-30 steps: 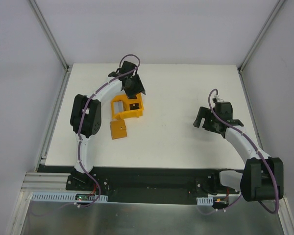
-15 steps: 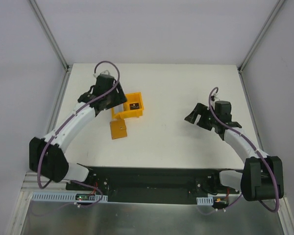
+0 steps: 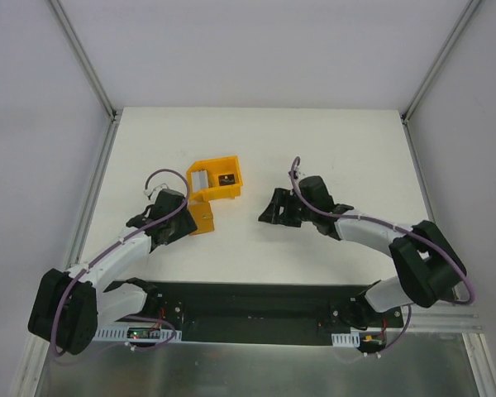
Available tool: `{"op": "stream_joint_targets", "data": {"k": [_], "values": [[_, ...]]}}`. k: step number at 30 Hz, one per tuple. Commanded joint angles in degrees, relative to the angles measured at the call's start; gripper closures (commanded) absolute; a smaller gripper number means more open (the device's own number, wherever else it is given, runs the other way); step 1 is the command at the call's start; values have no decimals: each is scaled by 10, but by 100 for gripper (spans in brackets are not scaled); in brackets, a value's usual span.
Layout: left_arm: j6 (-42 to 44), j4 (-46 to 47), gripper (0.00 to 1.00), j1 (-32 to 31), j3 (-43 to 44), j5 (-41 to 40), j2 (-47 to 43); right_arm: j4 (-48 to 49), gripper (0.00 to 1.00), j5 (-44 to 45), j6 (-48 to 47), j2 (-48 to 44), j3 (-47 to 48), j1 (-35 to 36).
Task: Put the credit cards into the card holder
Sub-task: Move the storage box to the center of the board, then pick up the card holder from the center of the board.
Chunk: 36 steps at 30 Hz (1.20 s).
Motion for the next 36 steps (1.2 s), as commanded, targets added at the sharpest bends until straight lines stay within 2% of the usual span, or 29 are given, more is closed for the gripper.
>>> {"op": "stream_joint_targets", "data": {"k": [1,2,5,9,16,20,25,32,36], "values": [[-6,70,41,20,-4,10,24,74,31,29,45,53,60,47],[2,85,42,30,-5,29,36,78,32,29,48,68,70,53],[9,141,54,75,-15,119,72,93,34,32,58,98,88,70],[6,191,58,118,-46,179,96,95,36,27,65,130,117,85],[10,214,57,126,-65,200,120,101,39,46,83,198,168,116],[16,226,61,126,-67,224,138,115,43,67,97,234,188,132],[30,250,73,126,-82,253,135,115,45,71,103,283,223,143],[13,412,76,126,-143,371,132,145,50,62,113,303,219,145],[11,444,77,126,-154,404,132,159,57,46,116,312,215,146]]}}
